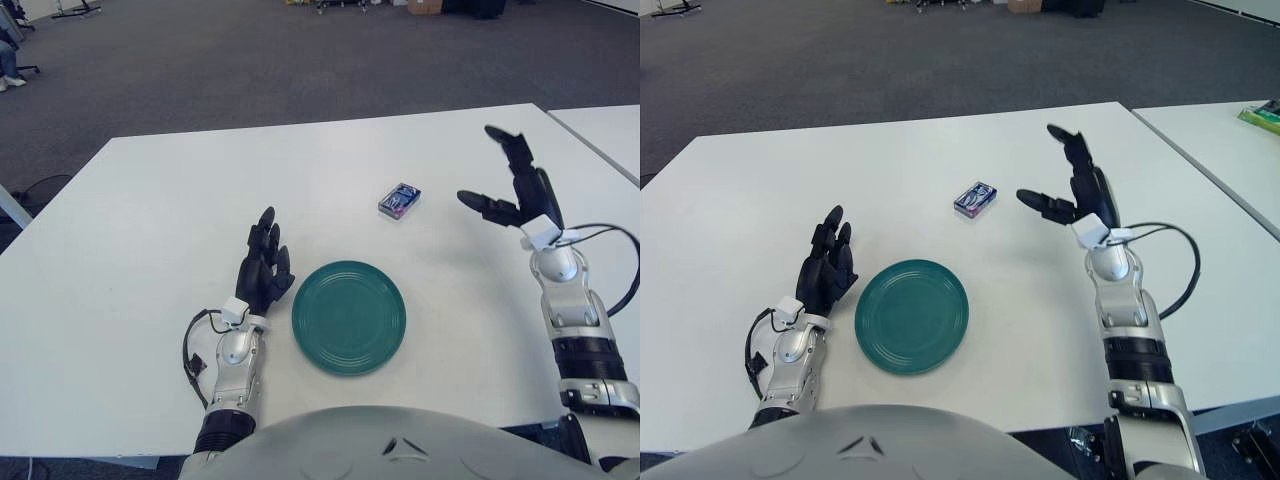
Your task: Put the gum into the plate.
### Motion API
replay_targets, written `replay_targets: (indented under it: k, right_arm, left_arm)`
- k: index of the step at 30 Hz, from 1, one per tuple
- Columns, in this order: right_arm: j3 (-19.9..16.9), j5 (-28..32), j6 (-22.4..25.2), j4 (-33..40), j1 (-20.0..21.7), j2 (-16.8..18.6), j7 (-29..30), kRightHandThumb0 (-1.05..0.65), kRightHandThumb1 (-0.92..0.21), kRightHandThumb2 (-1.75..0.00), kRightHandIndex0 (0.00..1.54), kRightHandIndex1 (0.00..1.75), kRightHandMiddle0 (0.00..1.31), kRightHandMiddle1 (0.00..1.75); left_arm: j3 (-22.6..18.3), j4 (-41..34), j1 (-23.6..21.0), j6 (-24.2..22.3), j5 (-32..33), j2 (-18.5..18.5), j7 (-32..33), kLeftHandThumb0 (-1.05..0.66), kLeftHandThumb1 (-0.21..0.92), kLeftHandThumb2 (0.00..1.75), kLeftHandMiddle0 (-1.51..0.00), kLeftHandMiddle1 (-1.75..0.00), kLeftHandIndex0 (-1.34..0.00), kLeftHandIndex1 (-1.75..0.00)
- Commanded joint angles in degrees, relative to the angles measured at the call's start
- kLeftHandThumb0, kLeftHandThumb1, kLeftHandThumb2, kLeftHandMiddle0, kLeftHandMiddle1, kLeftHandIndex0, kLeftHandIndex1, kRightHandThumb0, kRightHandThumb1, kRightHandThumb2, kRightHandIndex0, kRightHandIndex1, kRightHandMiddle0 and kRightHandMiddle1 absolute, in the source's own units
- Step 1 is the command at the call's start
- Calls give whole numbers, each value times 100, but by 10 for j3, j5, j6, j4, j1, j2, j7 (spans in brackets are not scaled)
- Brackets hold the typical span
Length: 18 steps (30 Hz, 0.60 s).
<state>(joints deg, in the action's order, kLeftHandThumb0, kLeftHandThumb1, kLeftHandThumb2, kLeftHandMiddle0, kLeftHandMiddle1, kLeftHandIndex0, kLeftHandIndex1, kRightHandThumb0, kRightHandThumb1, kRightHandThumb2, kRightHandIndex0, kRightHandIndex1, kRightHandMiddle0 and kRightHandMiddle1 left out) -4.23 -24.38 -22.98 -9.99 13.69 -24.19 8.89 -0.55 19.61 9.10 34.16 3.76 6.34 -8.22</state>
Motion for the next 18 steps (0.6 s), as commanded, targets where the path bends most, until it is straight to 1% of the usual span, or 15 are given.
replay_targets:
  k: [1,4,8,11,14,16,18]
  right_arm:
    - [66,-133,-11,-97,96,-14,97,-71,-92,-30,40,7,6,90]
    - [84,-157,-15,-135,126,-21,120,-69,-92,-30,42,8,7,93]
    - [138,-202,-7,-235,216,-47,99,-69,-92,-36,43,8,8,94]
    - [166,-218,-18,-298,260,-55,107,-71,-92,-38,43,7,7,94]
    - [205,-240,-33,-389,316,-45,130,-73,-92,-38,42,7,6,94]
    - [227,-250,-43,-432,342,-38,142,-74,-92,-37,41,6,5,94]
    - [244,-254,-53,-459,360,-34,152,-74,-92,-37,41,6,5,94]
  left_arm:
    - [5,70,24,33,-1,17,8,-84,92,68,-11,0,0,-29]
    - [4,72,22,38,-4,17,8,-85,92,67,-10,0,0,-28]
    - [4,75,19,42,-6,17,8,-86,92,67,-10,0,0,-27]
    - [1,79,16,41,-4,18,8,-85,92,67,-10,0,0,-29]
    - [-2,84,14,46,1,21,7,-85,92,65,-10,0,0,-31]
    - [-4,84,14,46,5,23,5,-84,92,65,-10,0,0,-32]
    - [-5,82,15,44,8,25,4,-84,92,64,-10,0,0,-33]
